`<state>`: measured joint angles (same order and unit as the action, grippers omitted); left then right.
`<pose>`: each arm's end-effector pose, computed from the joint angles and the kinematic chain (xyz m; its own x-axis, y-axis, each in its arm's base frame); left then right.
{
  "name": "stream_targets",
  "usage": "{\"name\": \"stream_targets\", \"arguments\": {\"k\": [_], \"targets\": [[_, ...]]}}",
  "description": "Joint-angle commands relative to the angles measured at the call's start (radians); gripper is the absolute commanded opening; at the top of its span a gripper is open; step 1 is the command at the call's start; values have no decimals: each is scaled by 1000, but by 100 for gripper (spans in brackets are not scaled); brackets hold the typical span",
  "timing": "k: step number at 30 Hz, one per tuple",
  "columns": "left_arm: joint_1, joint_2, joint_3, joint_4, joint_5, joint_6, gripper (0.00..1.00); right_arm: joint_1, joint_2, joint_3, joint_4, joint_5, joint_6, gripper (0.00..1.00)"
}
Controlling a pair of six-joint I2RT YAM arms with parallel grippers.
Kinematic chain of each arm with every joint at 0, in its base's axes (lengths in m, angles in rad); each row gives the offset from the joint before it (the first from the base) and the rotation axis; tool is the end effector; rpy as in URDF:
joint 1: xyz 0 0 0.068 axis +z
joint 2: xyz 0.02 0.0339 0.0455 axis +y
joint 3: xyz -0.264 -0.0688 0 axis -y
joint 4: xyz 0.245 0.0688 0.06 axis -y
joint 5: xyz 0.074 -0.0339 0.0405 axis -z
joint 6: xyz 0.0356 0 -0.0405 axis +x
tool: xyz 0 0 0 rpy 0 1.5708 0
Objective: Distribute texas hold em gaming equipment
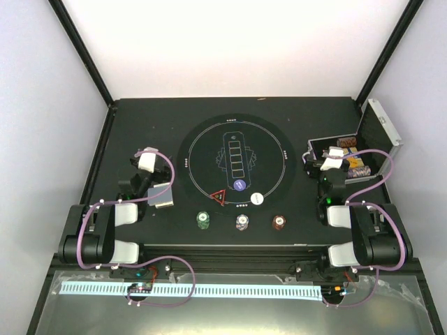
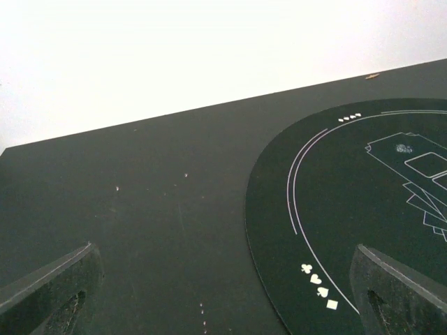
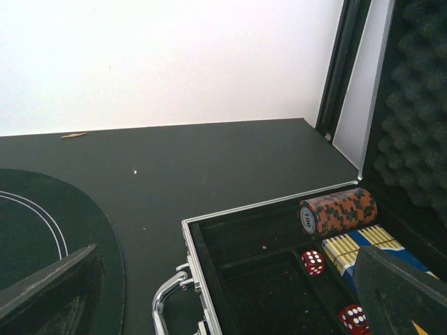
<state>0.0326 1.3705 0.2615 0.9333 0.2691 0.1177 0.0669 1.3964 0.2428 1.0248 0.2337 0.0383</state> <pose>0.2372 -0.0017 0.1607 -0.1465 0.1085 -0.9832 0.2491 0.9660 0.0695 0.2361 0.0076 0.1599 -0.1218 0.0292 -0.9921 0.1689 0.9856 0.0083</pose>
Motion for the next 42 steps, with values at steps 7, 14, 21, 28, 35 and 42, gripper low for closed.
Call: {"name": "stream_targets", "arguments": {"k": [7,14,21,28,35,42], "targets": [[3,17,33,33,-1,-10,99,5,8,19,44,27,-12,100],[5,4,37,31,-40,-24,99,0,-12,26,14,99,26,100],[53,-135,302,-487,-31,-46,99,-6,-231,150,-338,249,96,100],[148,-120,736,-1157,171,29,99,-12,-382,386,-762,309,473,100],[220,-124,853,-1450,204,123,99,30,-355,497,-1035,-190,446,100],[309,-153,857,-1600,308,177,99,480,-231,560,-1275,-51,398,100]]}}
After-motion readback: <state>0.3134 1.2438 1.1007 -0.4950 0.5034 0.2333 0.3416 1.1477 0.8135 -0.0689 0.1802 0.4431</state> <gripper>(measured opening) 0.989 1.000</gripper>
